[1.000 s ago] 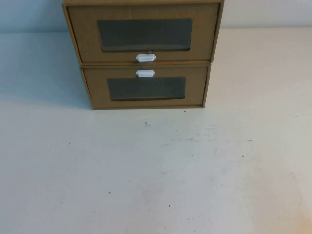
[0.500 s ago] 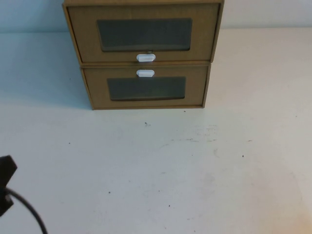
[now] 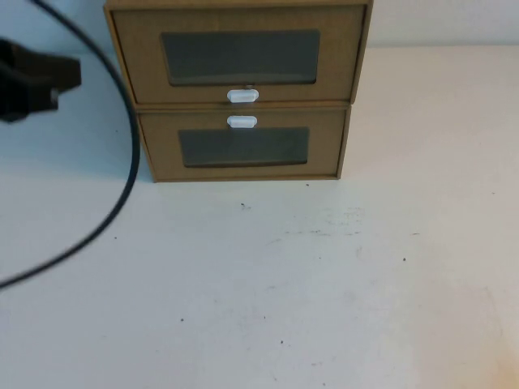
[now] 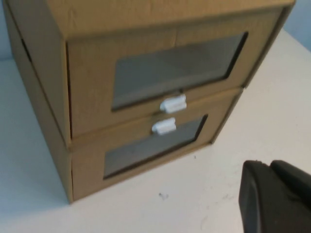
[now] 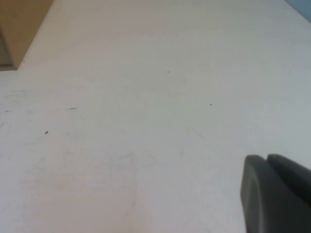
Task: Open the shoe box
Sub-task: 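Pull the top drawer of the cardboard box fully open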
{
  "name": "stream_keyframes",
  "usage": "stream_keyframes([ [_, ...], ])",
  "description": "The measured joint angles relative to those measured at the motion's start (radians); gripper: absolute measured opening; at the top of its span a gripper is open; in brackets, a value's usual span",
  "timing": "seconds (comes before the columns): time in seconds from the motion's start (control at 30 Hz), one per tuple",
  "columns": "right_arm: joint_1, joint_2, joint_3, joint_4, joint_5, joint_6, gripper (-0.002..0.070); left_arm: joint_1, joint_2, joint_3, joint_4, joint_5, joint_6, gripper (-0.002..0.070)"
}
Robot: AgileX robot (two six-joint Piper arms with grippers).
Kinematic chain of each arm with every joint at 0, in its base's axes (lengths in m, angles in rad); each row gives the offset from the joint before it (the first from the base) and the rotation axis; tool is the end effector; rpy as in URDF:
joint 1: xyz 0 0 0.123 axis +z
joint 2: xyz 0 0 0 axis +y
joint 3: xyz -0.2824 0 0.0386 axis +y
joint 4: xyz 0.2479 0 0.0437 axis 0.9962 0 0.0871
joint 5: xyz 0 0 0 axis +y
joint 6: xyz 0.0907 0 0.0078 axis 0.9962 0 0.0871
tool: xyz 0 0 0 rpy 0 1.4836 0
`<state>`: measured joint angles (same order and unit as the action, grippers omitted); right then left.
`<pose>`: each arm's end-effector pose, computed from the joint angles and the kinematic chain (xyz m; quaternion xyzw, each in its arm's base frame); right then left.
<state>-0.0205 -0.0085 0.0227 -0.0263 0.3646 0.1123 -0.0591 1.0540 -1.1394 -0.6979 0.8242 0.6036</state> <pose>0.0529 -0.0019 0.1731 0.0462 0.8010 0.0163 0.5967 0.2040 -0.0551 0.4124 0.1825 0.8279 -0.2038 0.4897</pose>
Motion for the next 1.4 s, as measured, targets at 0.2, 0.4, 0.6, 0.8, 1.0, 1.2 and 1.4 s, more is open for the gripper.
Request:
stream_keyframes([
  [0.2,0.0,0.0,0.0,0.0,0.0,0.0,-0.0014,-0.003,0.28,-0.376,-0.019,0.077,0.022,-0.0005],
  [0.4,0.0,0.0,0.0,0.0,0.0,0.0,-0.0013,-0.063,0.554,-0.751,-0.028,0.169,0.024,-0.0005],
  [0.6,0.0,0.0,0.0,0.0,0.0,0.0,-0.0014,-0.153,0.775,-1.045,-0.024,0.22,0.015,-0.0005],
  [0.8,0.0,0.0,0.0,0.0,0.0,0.0,-0.0013,-0.195,0.929,-1.167,-0.012,0.225,0.013,-0.0005],
  [1.0,0.0,0.0,0.0,0.0,0.0,0.0,-0.0013,-0.199,1.008,-1.179,-0.007,0.168,0.024,-0.0005],
  [1.2,0.0,0.0,0.0,0.0,-0.002,0.0,-0.0014,-0.199,1.053,-1.179,-0.007,0.104,0.051,-0.0005],
  [1.4,0.0,0.0,0.0,0.019,-0.104,0.0,-0.0013,-0.204,1.075,-1.179,-0.007,0.07,0.073,-0.0005],
])
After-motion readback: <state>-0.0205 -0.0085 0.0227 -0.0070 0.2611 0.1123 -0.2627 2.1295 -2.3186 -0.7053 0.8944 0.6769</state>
